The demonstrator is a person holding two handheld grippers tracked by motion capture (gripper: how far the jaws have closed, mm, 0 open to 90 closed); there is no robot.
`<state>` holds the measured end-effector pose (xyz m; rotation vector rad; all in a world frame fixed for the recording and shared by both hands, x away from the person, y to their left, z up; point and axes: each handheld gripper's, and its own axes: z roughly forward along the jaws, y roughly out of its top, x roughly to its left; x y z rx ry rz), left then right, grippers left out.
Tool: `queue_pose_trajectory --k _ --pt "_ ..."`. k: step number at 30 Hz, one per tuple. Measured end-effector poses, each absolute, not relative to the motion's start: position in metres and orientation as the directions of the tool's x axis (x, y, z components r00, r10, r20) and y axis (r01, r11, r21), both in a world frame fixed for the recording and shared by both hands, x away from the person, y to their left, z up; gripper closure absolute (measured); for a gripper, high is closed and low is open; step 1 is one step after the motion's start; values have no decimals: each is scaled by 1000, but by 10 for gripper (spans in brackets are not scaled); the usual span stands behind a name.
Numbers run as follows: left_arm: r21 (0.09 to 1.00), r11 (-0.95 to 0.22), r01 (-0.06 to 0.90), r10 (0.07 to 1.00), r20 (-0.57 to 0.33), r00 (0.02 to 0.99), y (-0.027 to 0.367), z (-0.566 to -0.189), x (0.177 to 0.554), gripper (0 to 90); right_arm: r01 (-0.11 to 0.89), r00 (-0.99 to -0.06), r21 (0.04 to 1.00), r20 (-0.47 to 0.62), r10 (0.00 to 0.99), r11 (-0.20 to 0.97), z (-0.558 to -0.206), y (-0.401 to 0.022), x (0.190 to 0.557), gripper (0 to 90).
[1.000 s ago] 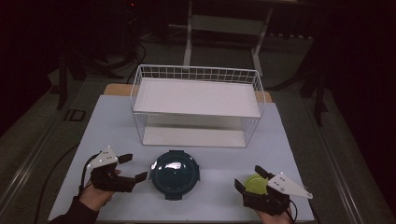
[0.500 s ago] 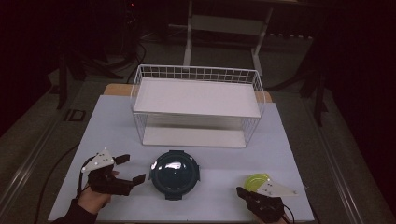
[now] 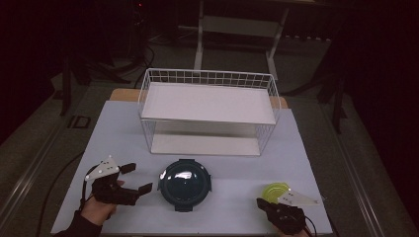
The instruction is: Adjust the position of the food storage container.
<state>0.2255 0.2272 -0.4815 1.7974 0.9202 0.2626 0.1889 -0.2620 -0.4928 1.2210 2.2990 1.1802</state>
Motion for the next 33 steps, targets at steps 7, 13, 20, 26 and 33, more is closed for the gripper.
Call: queue_pose_trajectory --k 7,13,20,26,33 --pt "870 -154 468 690 -245 681 226 -483 226 20 583 -549 767 129 826 268 -492 -272 193 897" --pt "871 -148 468 682 -252 686 226 -484 226 20 598 -517 766 142 844 237 -492 -280 195 897" --pt "879 -135 458 675 -257 692 226 -482 225 20 598 -482 765 104 870 240 -491 -283 197 897" --pt "889 -120 442 666 -258 700 225 -478 223 20 577 -500 781 106 860 239 -486 -278 193 893" --pt "891 -137 432 636 -255 728 219 -471 220 19 529 -544 814 109 832 240 -477 -268 192 828"
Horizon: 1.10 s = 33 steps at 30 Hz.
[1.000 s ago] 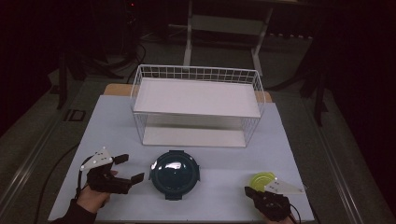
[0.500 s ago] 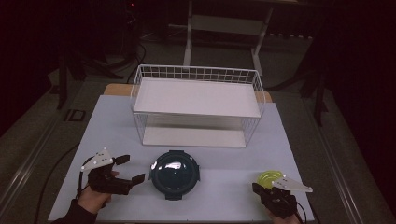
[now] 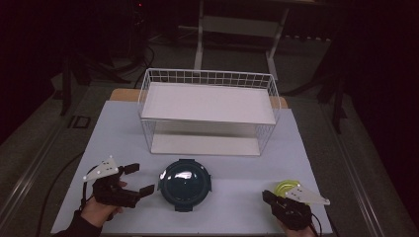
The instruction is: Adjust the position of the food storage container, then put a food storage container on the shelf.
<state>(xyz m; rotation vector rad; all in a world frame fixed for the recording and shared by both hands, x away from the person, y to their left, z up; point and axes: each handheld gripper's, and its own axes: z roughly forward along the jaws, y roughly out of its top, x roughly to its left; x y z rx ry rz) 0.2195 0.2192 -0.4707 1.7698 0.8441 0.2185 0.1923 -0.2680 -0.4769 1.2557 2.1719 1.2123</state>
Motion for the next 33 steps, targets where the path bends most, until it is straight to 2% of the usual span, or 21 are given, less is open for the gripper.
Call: queue_pose_trajectory --k 7,8,13,14,19,27,31,33 --pt "897 -140 420 613 -255 748 213 -469 220 18 464 -564 861 107 819 208 -460 -257 196 594" --pt "897 -140 420 613 -255 748 213 -469 220 12 464 -564 861 107 819 208 -460 -257 196 594" --pt "887 -141 439 596 -279 753 210 -467 223 12 407 -605 897 123 786 173 -445 -247 206 208" --pt "885 -152 440 598 -272 754 208 -466 224 12 398 -617 901 122 777 175 -443 -246 208 169" --pt "881 -162 445 630 -255 734 206 -462 230 12 358 -642 918 110 759 169 -430 -237 217 141" --pt "808 -98 581 636 -398 661 211 -468 247 26 374 -690 908 136 711 188 -428 -218 232 164" --pt "779 -96 619 634 -432 642 211 -476 255 30 431 -697 883 195 690 185 -435 -210 241 171" --pt "757 -96 646 633 -455 627 211 -482 260 30 439 -700 875 191 688 204 -439 -204 244 171"
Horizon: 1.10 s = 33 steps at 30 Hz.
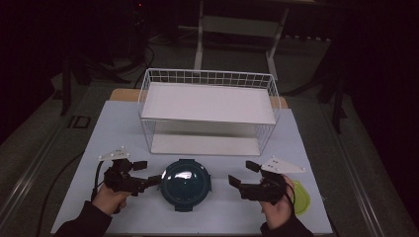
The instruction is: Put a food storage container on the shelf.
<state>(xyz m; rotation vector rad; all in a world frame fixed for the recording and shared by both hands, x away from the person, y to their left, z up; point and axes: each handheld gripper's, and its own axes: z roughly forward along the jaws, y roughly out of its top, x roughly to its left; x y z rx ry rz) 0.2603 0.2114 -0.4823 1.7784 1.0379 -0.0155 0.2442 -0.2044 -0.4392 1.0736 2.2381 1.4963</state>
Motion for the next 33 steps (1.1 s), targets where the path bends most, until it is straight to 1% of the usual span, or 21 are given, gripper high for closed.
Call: queue_pose_trajectory --k 2,4,5,6,7,10,13,14,16,17,19,20,22,23,26,29,30,33 --pt "727 -92 681 637 -483 601 212 -488 265 30 450 -703 869 203 681 206 -444 -199 247 165" --pt "699 -80 711 628 -518 580 213 -493 269 38 467 -703 859 219 676 208 -449 -194 250 137" --pt "699 -80 711 628 -518 580 213 -493 269 40 467 -703 859 219 676 208 -449 -194 250 137" --pt "662 -66 747 610 -566 555 214 -500 272 40 472 -704 856 222 675 210 -450 -191 250 137" --pt "646 -62 761 598 -586 546 214 -503 274 50 481 -714 849 235 660 218 -456 -185 253 134" --pt "587 -37 809 564 -655 502 215 -512 279 63 502 -705 839 257 662 209 -463 -179 254 134" --pt "548 -35 836 564 -680 469 213 -517 281 145 519 -704 824 260 661 228 -468 -174 255 140" --pt "540 -44 841 565 -680 467 212 -518 282 147 519 -705 823 260 660 232 -469 -173 255 142" --pt "510 -47 859 556 -701 447 210 -520 283 194 523 -706 820 263 658 233 -470 -172 255 157" --pt "500 -59 864 555 -703 445 209 -521 284 197 524 -706 818 264 657 235 -471 -171 255 161" --pt "475 -65 878 560 -711 426 207 -523 285 240 528 -707 816 269 654 234 -471 -171 255 175" --pt "460 -63 886 562 -717 412 207 -524 286 265 531 -707 814 273 652 236 -471 -170 255 192" --pt "441 -56 896 558 -730 395 208 -525 287 361 532 -709 814 278 648 233 -471 -171 255 203" --pt "428 -51 902 545 -745 385 210 -526 288 374 533 -710 814 281 646 232 -471 -171 255 223" --pt "368 -33 929 508 -795 333 214 -529 292 442 538 -709 810 285 646 233 -471 -173 255 234" --pt "318 -50 947 465 -831 304 212 -532 294 471 550 -703 802 294 648 232 -472 -174 256 239" --pt "311 -49 949 457 -838 298 213 -532 295 505 553 -701 800 296 649 232 -472 -174 256 240" --pt "320 -59 945 451 -836 312 213 -533 295 511 560 -696 796 302 652 230 -473 -175 256 257"
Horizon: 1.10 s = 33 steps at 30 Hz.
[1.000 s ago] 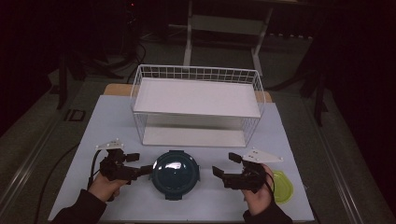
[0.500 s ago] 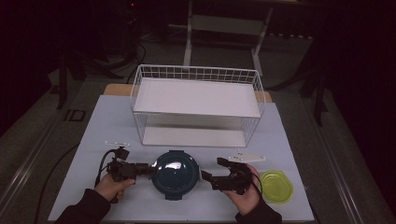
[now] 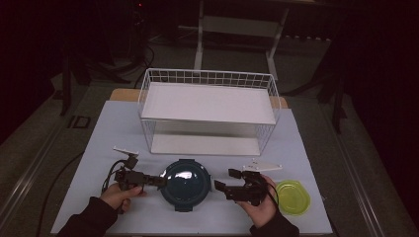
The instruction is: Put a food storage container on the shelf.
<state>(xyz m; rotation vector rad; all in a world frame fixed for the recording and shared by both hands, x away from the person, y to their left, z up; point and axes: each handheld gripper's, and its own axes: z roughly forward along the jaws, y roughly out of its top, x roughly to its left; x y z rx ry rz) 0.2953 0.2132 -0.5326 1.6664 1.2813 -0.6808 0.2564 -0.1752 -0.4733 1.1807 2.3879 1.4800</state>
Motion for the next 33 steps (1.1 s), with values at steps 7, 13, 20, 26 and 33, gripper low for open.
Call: queue_pose_trajectory --k 7,13,20,26,33 --pt "383 -76 921 451 -810 374 213 -530 292 517 609 -678 762 357 642 220 -478 -174 258 306" --pt "433 -102 896 459 -778 428 210 -524 287 522 691 -634 699 465 618 182 -484 -174 267 330" --pt "498 -121 858 449 -744 495 209 -521 281 525 756 -590 633 546 595 168 -497 -167 271 348" --pt "522 -143 841 444 -725 526 210 -520 278 527 779 -572 605 575 585 165 -501 -164 273 387" --pt "548 -173 818 436 -702 563 210 -516 272 542 816 -538 558 641 548 148 -506 -160 273 442"
